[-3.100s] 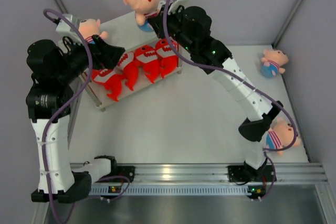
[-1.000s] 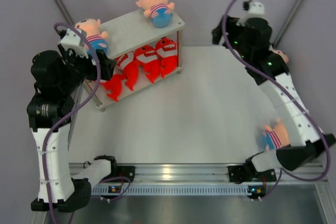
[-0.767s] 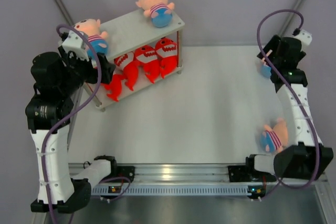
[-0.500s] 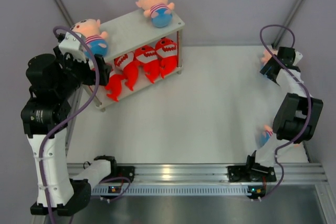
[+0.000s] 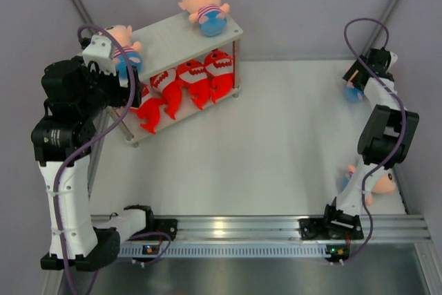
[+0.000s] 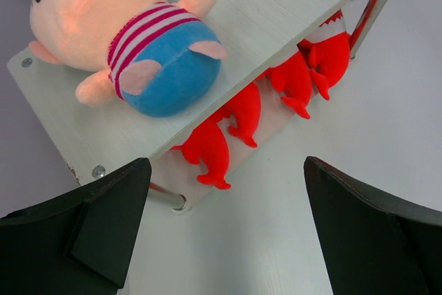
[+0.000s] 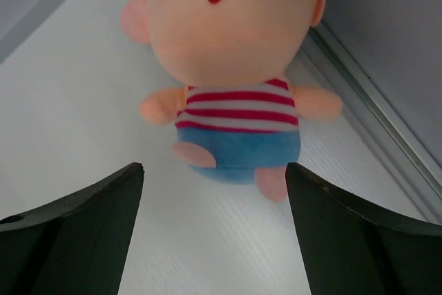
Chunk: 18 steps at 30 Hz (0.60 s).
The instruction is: Place and organize the stuffed toys onto the shelf
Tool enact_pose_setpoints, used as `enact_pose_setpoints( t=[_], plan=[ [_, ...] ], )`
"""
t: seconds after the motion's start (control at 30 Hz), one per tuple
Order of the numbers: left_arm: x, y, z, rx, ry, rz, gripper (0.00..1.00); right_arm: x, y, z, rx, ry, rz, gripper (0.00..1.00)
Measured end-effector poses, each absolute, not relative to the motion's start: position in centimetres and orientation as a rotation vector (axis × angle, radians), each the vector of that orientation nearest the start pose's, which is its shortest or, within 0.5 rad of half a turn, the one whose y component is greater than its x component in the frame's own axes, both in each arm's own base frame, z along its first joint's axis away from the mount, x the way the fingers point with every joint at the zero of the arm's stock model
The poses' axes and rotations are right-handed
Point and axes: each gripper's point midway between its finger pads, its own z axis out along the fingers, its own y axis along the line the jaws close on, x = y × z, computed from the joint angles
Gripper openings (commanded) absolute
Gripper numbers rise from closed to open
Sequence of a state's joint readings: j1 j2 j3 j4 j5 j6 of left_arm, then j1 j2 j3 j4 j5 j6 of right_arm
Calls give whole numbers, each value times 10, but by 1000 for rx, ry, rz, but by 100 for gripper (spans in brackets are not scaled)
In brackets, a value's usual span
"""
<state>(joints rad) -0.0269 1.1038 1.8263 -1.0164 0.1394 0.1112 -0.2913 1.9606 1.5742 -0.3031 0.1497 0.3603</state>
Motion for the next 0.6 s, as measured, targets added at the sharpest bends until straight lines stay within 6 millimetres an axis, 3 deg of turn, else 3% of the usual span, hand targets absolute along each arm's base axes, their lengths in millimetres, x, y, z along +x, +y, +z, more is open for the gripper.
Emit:
enact_pose_setpoints(
  t=[0.13,0.23,0.33,0.6],
  plan=[
    [275,-20,448,219,1847,-25,98,538,-173,120,795,2112,-118,81],
    [276,-16,453,211,1840,0,98,549,-178,98,809,2151,-121,78],
    [276,-14,457,210,1834,13,98,547,-178,80,822,2191,-130,78],
    [282,-13,455,211,1847,20,98,533,-179,83,796,2204,-174,80]
  ],
)
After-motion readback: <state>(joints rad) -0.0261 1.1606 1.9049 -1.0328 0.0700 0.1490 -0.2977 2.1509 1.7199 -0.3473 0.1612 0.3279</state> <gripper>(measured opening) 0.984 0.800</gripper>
